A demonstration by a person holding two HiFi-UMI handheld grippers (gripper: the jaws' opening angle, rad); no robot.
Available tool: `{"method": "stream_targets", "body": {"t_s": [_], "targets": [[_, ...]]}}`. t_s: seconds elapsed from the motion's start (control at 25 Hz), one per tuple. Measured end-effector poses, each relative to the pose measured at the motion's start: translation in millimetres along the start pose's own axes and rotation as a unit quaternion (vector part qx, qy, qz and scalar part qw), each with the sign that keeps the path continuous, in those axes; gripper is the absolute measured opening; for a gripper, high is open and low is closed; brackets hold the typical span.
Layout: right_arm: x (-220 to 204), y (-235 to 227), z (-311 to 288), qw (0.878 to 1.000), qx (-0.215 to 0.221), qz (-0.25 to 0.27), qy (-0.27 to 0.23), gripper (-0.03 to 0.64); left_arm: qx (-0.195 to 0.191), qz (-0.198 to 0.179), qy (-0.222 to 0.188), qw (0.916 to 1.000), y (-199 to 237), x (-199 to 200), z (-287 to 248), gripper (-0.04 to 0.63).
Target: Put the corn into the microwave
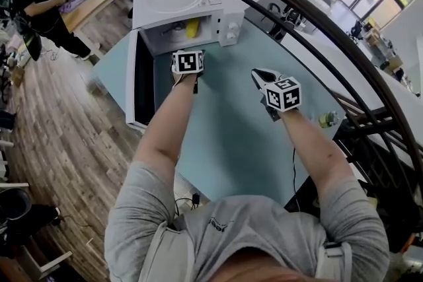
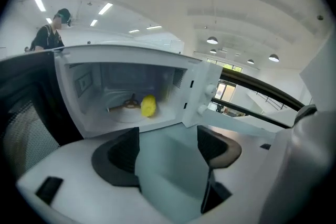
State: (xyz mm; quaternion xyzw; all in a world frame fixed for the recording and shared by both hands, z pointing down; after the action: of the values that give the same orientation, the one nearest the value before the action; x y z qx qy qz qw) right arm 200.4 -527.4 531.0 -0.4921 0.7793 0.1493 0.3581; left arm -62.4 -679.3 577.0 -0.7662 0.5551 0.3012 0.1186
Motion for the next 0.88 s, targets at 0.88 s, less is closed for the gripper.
{"method": "stream_targets", "body": {"t_s": [0.88], "targets": [[-138.9,62.3,208.4,0.999,0.021,-0.020,-0.028,0.017,-0.101,0.008,-0.048,0.9937,-163.8,-174.6,219.2,0.344]]}}
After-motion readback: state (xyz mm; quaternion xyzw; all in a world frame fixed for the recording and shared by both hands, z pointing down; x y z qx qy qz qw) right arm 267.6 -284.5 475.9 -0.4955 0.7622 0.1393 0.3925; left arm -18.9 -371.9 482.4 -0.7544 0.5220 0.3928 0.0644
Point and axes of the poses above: the fingertips, and each gripper's own axes: z backward along the fingers, y to its left, x out of its top, the point moved 9 cm from there along z, backward along the fingers, and after that the axes turned 15 degrees about y, right-handed, at the moved point
